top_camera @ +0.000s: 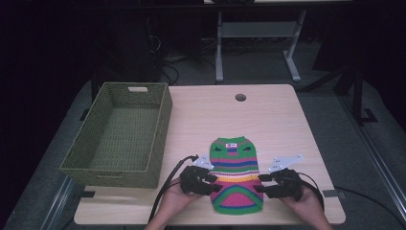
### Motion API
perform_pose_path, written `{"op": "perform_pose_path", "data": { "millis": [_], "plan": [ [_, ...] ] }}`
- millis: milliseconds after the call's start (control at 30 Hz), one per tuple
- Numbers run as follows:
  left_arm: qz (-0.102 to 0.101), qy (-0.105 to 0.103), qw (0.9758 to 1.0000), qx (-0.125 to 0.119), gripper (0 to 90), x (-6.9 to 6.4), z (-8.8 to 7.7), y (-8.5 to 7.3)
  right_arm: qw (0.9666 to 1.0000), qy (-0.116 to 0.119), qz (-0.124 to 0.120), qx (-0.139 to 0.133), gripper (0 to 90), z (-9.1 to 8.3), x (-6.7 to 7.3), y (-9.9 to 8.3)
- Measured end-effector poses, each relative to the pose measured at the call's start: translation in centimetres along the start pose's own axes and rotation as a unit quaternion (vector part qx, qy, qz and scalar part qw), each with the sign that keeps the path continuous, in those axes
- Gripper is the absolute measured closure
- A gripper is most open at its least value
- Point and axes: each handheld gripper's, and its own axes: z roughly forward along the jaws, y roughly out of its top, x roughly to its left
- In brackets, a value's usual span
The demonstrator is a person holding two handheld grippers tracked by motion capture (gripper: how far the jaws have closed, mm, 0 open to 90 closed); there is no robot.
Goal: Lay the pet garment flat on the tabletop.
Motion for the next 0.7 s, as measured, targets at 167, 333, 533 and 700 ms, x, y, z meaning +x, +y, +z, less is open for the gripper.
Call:
{"op": "perform_pose_path", "data": {
  "millis": [167,333,533,700],
  "plan": [
    [0.019,0.004,0.9998,0.008,66.8,-0.4,0.0,0.1,1.0,-0.001,-0.009,-0.001,60.3,0.0,0.6,0.2],
    [0.031,0.004,0.9994,0.016,73.0,-0.5,0.2,0.0,0.9998,0.004,-0.018,0.003,69.5,0.3,0.9,0.3],
    [0.028,0.017,0.9988,0.037,74.6,-0.6,0.5,-0.1,0.9994,0.008,-0.02,0.026,77.6,0.7,1.1,0.2],
    [0.035,0.023,0.9979,0.049,75.2,-0.4,0.7,-0.1,0.9994,0.003,-0.018,0.031,79.2,0.9,1.1,0.2]
  ]
}}
